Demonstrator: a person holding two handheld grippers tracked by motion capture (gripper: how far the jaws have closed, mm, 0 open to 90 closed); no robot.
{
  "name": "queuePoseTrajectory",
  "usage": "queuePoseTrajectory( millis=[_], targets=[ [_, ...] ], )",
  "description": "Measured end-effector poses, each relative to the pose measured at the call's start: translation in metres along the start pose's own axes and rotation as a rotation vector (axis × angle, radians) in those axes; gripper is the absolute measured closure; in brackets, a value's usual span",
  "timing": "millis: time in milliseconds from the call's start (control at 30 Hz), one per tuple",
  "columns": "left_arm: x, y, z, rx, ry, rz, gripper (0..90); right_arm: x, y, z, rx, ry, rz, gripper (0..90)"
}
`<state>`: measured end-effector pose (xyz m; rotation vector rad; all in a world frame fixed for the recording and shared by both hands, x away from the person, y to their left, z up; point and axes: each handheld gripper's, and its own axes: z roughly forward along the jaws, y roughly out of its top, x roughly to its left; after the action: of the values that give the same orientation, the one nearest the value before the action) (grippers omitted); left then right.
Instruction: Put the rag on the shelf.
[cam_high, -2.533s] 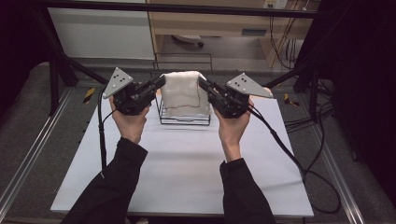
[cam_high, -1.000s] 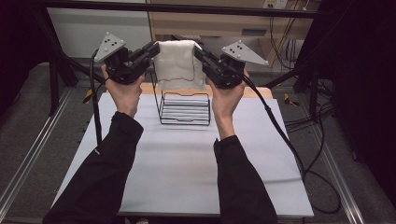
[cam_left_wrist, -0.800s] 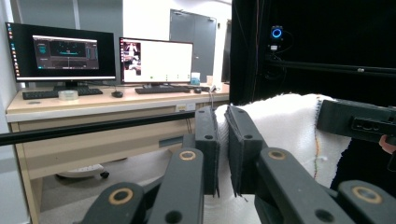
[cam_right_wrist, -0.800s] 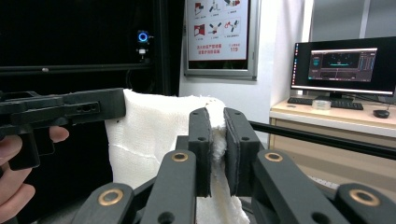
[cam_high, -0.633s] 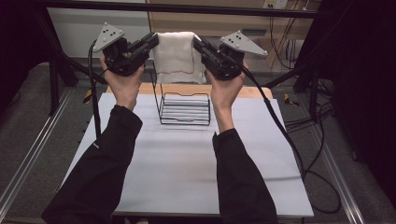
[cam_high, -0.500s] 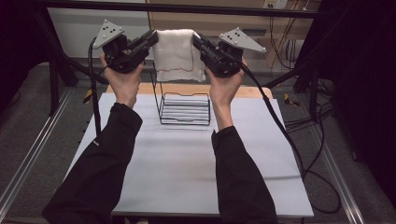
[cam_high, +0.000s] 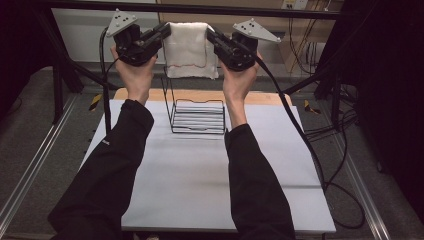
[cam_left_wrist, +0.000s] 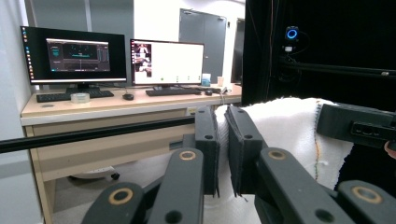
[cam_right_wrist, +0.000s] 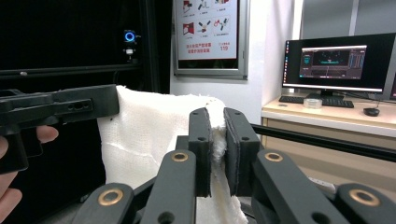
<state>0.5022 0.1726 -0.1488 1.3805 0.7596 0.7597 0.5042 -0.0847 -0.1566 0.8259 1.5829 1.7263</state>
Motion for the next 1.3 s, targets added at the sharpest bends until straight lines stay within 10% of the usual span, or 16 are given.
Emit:
queuePoseTrajectory(
  millis=[1300],
  targets=[
    [0.021,-0.028,0.029,0.093,0.015,0.025,83.0,-0.018,-0.024,0.031,0.084,-0.034,-0.009,82.3]
  ],
)
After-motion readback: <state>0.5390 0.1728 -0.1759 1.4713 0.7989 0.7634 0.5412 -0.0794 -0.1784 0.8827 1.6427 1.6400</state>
